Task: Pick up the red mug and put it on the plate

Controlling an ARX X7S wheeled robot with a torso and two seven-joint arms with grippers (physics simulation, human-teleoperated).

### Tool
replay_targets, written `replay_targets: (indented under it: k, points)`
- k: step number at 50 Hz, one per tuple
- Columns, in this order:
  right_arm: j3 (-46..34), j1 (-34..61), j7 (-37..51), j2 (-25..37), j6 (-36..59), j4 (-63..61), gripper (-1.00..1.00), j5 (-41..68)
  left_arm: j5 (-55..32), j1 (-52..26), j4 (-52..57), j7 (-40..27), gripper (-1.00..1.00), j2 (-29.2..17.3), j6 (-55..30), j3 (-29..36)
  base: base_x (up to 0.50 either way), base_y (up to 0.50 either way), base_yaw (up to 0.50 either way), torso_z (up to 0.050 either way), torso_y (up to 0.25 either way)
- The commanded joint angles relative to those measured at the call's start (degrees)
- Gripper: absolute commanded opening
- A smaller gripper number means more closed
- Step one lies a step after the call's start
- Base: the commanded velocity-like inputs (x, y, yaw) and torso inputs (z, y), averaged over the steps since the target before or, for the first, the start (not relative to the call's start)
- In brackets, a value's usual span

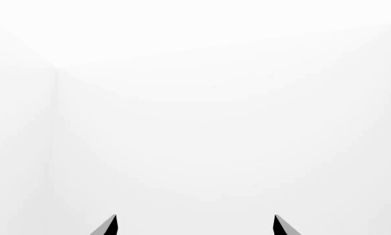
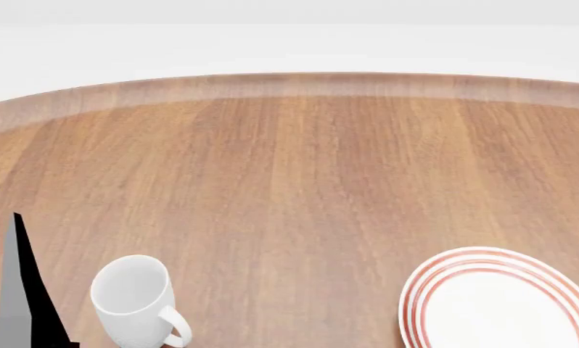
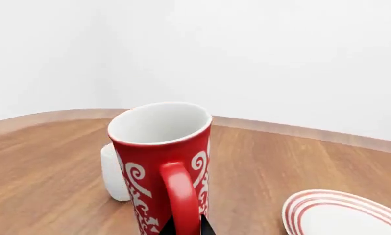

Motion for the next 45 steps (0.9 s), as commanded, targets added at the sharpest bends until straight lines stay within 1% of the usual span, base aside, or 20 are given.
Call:
replay_targets:
  k: [1,6,8,9,12,14,15,17,21,22,26,33,40,45]
  points:
    - [-1.6,3.3,4.0,3.6,16.8,-16.1,-1.0,2.2,0.0,0.0,0.0,-0.2,1.0,-0.1,0.1,0.1,0.0,0.0,0.0,0.0,0.0]
    - [-0.2,7.2,4.1,3.9,25.2,-20.7,-1.0,6.3,0.2,-0.2,-0.2,-0.3,1.0,-0.1,0.0,0.3,0.0,0.0,0.0,0.0,0.0]
    - [0.1,8.1,4.2,3.9,27.2,-21.7,-1.0,7.2,0.1,-0.2,-0.2,-0.3,1.0,-0.1,0.0,0.3,0.0,0.0,0.0,0.0,0.0]
    - [1.0,9.4,4.5,3.9,29.8,-22.8,-1.0,8.7,0.1,-0.2,-0.2,-0.3,1.0,-0.1,0.0,0.3,0.0,0.0,0.0,0.0,0.0]
    - [2.5,11.1,5.0,4.4,33.1,-24.6,-1.0,11.7,0.0,-0.5,-0.1,-0.3,1.0,-0.1,-0.2,0.2,0.0,0.0,0.0,0.0,0.0]
    - [3.7,13.0,5.8,4.5,36.3,-25.5,-1.0,14.4,0.0,-0.4,-0.1,-0.3,1.0,-0.1,-0.2,0.2,0.0,0.0,0.0,0.0,0.0]
    - [3.7,13.1,5.9,4.6,36.4,-25.5,-1.0,14.5,0.0,-0.4,-0.1,-0.3,1.0,-0.1,-0.2,0.2,0.0,0.0,0.0,0.0,0.0]
    - [4.8,15.7,7.9,6.1,39.1,-26.4,-1.0,17.8,-0.1,-0.6,-0.3,-0.3,1.0,-0.1,-0.3,0.3,0.0,0.0,0.0,0.0,0.0]
    - [1.8,21.4,16.6,13.6,38.3,-26.4,-1.0,25.7,-0.1,-0.7,-0.2,-0.3,1.0,-0.1,-0.4,0.4,0.0,0.0,0.0,0.0,0.0]
    - [1.8,23.1,18.4,14.9,38.8,-26.4,-1.0,28.2,0.0,-0.7,-0.2,-0.3,1.0,-0.1,-0.5,0.4,0.0,0.0,0.0,0.0,0.0]
    - [-0.4,27.0,22.7,18.2,39.3,-26.3,-1.0,31.7,-0.2,-0.6,0.0,-0.4,1.0,-0.2,-0.4,0.3,0.0,0.0,0.0,0.0,0.003]
    - [-0.2,30.7,25.1,19.7,40.5,-25.6,-1.0,36.1,-0.2,-0.2,0.4,-0.6,1.0,-0.4,-0.3,0.2,0.0,0.0,0.0,0.0,0.0]
    - [2.1,35.3,28.1,21.2,43.4,-25.2,-1.0,43.1,-0.1,0.1,0.7,-0.8,1.0,-0.6,-0.2,0.1,0.0,0.0,0.0,0.0,0.0]
    - [3.7,36.4,29.0,21.9,43.0,-24.4,-1.0,46.6,-0.2,0.3,0.6,-1.0,1.0,-0.7,0.0,-0.1,0.0,0.0,0.0,0.0,0.0]
